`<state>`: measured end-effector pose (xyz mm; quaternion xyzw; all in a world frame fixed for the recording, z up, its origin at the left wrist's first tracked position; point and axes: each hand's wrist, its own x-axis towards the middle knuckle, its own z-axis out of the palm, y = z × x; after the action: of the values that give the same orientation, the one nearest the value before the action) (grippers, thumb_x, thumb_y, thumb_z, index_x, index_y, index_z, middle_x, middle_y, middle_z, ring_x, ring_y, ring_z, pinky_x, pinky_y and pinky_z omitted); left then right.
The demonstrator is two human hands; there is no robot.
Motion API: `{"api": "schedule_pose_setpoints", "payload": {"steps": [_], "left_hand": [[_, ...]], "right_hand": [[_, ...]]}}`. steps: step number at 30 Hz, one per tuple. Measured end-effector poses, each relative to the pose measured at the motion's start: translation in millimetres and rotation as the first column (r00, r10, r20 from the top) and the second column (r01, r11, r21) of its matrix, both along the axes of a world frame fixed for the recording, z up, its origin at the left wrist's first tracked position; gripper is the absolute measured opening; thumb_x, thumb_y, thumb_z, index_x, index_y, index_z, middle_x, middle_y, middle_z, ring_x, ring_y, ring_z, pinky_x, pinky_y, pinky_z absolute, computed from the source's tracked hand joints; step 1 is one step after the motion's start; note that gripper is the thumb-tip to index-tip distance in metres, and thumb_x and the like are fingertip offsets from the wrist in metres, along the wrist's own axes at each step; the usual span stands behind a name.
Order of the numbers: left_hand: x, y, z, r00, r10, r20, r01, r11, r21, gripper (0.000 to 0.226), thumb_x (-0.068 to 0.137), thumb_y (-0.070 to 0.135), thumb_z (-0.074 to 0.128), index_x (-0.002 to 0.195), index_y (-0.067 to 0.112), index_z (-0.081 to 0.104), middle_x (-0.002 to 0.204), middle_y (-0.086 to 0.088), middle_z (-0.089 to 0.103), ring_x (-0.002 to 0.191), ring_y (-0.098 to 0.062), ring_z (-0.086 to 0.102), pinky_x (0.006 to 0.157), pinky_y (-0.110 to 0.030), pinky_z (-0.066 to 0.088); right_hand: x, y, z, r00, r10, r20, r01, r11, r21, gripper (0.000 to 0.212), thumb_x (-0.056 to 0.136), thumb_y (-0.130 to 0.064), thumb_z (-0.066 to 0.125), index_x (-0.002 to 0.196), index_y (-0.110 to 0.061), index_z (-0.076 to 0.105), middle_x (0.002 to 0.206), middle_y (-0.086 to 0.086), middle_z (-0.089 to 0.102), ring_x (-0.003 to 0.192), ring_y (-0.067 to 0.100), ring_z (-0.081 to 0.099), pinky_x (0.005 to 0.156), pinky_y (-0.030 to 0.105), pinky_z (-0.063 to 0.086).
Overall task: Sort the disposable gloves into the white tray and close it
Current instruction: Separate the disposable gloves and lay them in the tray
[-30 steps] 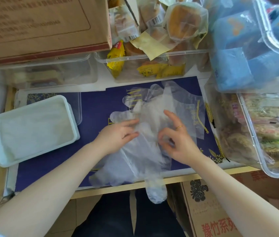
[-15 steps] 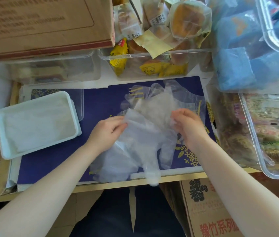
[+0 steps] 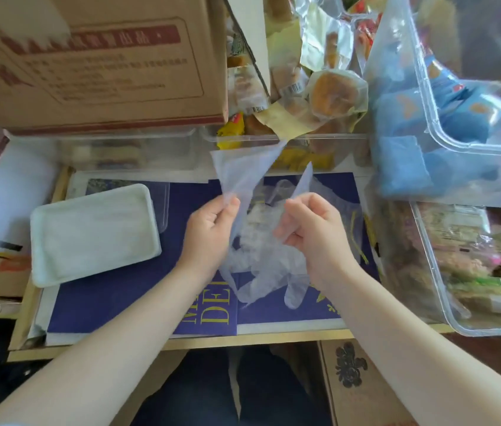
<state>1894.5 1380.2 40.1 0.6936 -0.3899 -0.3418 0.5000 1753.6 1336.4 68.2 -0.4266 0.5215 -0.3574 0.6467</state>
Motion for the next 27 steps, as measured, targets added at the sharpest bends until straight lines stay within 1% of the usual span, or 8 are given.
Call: {"api": "schedule_pose_setpoints", "payload": {"steps": [3,7,12,16,19,21,24,27], "left_hand": [[-21.9,9.3,7.2,0.979,-0.093,-0.180,0.104,0.993,0.052,0.023,0.096,0.018,0.049,0.099,0.034,0.067,0.095,0.015,0.070,0.089,0.003,0.062,0.083,-0.022,0.049],[-26.5,16.6,12.3,0.948,-0.171,-0.267,0.191,0.980,0.051,0.027,0.098,0.015,0.044,0.102,0.028,0.067,0.099,0.013,0.070,0.096,0.006,0.061,0.085,-0.012,0.044],[-22.3,21.8,4.1,0.837,-0.177,-0.518,0.215,0.976,0.015,0.028,0.098,0.024,0.043,0.111,0.014,0.065,0.114,-0.007,0.068,0.115,-0.023,0.058,0.108,-0.046,0.036],[-13.7,22.7,0.8,0.835,-0.366,-0.411,0.387,0.922,-0.036,0.064,0.079,0.056,0.061,0.126,0.014,0.055,0.124,-0.003,0.062,0.122,-0.017,0.054,0.103,-0.034,0.042],[-10.4,19.6,-1.7,0.900,-0.333,-0.281,0.359,0.932,0.045,0.031,0.088,0.021,0.063,0.119,0.019,0.060,0.113,0.002,0.068,0.110,-0.009,0.060,0.092,-0.027,0.046],[-8.7,18.0,-2.0,0.913,-0.252,-0.320,0.289,0.955,0.071,0.020,0.094,0.014,0.054,0.110,0.017,0.066,0.104,-0.001,0.071,0.100,-0.012,0.064,0.088,-0.029,0.049],[-0.5,17.4,-2.7,0.796,-0.153,-0.585,0.261,0.960,0.104,0.020,0.092,0.014,0.051,0.102,0.012,0.068,0.093,-0.002,0.072,0.085,-0.013,0.066,0.078,-0.025,0.052],[15.5,18.2,-9.0,0.689,-0.026,-0.725,0.272,0.935,0.225,0.019,0.091,0.014,0.052,0.103,0.011,0.067,0.093,-0.005,0.072,0.085,-0.017,0.067,0.085,-0.031,0.050]], "right_hand": [[13.8,2.6,6.9,0.999,-0.030,-0.015,0.029,0.999,-0.043,0.009,0.089,-0.008,0.052,0.080,-0.008,0.051,0.053,0.005,0.054,0.060,0.022,0.051,0.067,0.039,0.047],[16.4,0.1,7.9,0.997,-0.066,-0.048,0.063,0.996,-0.063,0.011,0.088,-0.011,0.051,0.078,-0.010,0.048,0.060,0.020,0.056,0.058,0.032,0.059,0.075,0.052,0.054],[16.0,2.0,6.7,0.996,-0.066,-0.061,0.064,0.997,-0.032,0.012,0.092,-0.015,0.055,0.085,-0.007,0.051,0.060,0.012,0.063,0.063,0.029,0.069,0.069,0.045,0.059],[14.6,0.2,2.9,0.993,-0.084,-0.086,0.086,0.996,0.026,0.017,0.095,-0.019,0.050,0.089,-0.003,0.052,0.064,0.012,0.067,0.067,0.028,0.070,0.071,0.043,0.059],[13.2,-2.5,5.5,0.994,-0.105,0.041,0.096,0.978,0.186,0.023,0.098,-0.024,0.044,0.091,-0.005,0.055,0.071,0.019,0.067,0.069,0.031,0.070,0.067,0.038,0.060],[10.0,-3.3,8.2,0.987,-0.090,0.136,0.057,0.971,0.233,0.024,0.099,-0.020,0.038,0.089,-0.008,0.056,0.064,0.012,0.066,0.066,0.027,0.069,0.061,0.031,0.057],[-1.2,-4.5,-4.0,0.987,0.013,-0.159,-0.031,0.994,-0.109,0.017,0.088,-0.005,0.046,0.095,-0.015,0.057,0.084,-0.002,0.064,0.082,0.015,0.062,0.076,0.031,0.050],[-16.8,-16.8,-23.2,0.882,0.085,-0.464,-0.207,0.954,-0.219,0.056,0.085,-0.024,0.064,0.135,-0.022,0.039,0.135,-0.003,0.044,0.126,0.012,0.040,0.103,0.028,0.033]]}}
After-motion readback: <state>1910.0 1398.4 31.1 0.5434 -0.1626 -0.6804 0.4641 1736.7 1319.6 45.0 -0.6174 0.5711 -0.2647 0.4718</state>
